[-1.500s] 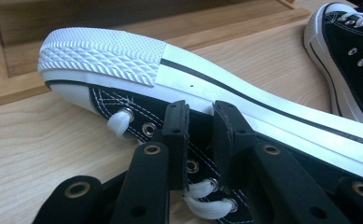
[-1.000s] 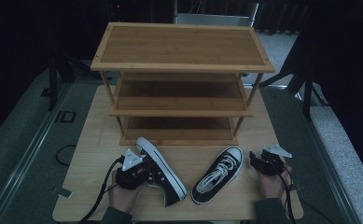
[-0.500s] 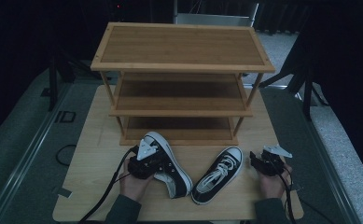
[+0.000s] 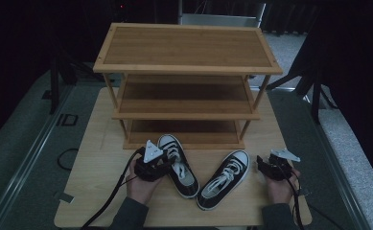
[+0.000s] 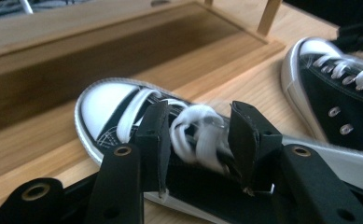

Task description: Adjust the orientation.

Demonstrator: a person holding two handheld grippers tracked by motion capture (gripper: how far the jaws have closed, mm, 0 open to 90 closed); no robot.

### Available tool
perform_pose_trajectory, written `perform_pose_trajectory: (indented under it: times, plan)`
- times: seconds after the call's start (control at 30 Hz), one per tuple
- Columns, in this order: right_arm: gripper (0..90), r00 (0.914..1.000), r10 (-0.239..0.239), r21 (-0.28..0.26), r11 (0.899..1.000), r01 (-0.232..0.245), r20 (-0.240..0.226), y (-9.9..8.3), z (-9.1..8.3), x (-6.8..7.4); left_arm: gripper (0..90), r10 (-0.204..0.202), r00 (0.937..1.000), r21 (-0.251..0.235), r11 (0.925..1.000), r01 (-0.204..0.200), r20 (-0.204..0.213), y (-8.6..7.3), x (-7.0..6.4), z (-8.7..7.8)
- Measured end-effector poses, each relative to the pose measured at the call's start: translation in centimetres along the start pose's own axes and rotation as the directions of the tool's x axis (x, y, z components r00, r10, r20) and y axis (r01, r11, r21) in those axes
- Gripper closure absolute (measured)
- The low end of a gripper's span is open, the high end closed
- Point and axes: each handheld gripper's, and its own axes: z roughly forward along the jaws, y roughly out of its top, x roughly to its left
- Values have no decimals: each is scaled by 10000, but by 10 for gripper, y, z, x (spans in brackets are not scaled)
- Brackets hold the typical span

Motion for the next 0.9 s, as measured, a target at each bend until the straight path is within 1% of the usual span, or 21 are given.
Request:
perform_pose_trajectory:
  times: [0.03,0.07,0.17,0.33,0.43,0.5,0.53,0.57,0.6,0.7,0.8,0.87,0.9]
  plan:
    - [430,10000,0,0,10000,0,0,0,0,0,590,13,10000,-65,10000,-13,-94,0,0,-2]
    - [430,10000,-10,-14,10000,10,3,0,0,0,580,-35,10000,-106,9999,34,-93,1,0,-4]
    - [430,10000,-11,-16,10000,11,20,0,0,0,570,-71,9996,-81,9999,69,-285,1,1,-8]
    - [430,10000,-25,-18,10000,25,8,0,0,0,553,-153,9990,-73,9999,150,-408,2,0,-13]
    - [429,10000,-21,-10,10000,21,4,0,0,0,542,-194,9993,-46,9998,193,-328,1,-3,-14]
    - [429,10000,-24,-10,10000,24,3,0,0,0,538,-222,9997,-11,9998,221,-144,0,-6,-13]
    - [429,10000,-24,-10,10000,24,3,0,0,0,535,-222,9997,-11,9998,221,-144,0,-6,-13]
    - [428,10000,-24,-10,10000,24,-3,0,0,0,528,-256,9996,49,9997,257,-119,-1,-7,-11]
    - [428,10000,-20,-20,10000,20,0,0,-1,0,524,-377,9993,173,9991,377,-1,-2,-8,-8]
    - [428,10000,-27,-4,10000,27,-5,0,0,0,509,-534,9986,399,9978,532,41,-4,-11,-2]
    - [427,10000,-36,-4,10000,36,-8,0,0,0,508,-562,9984,759,9956,556,57,-6,-14,3]
    - [427,10000,-28,-8,10000,28,0,0,0,-1,542,-613,9979,952,9937,590,211,-8,-15,5]
    - [426,10000,-24,-15,10000,24,9,0,0,-1,582,-572,9981,1012,9934,546,233,-8,-16,5]
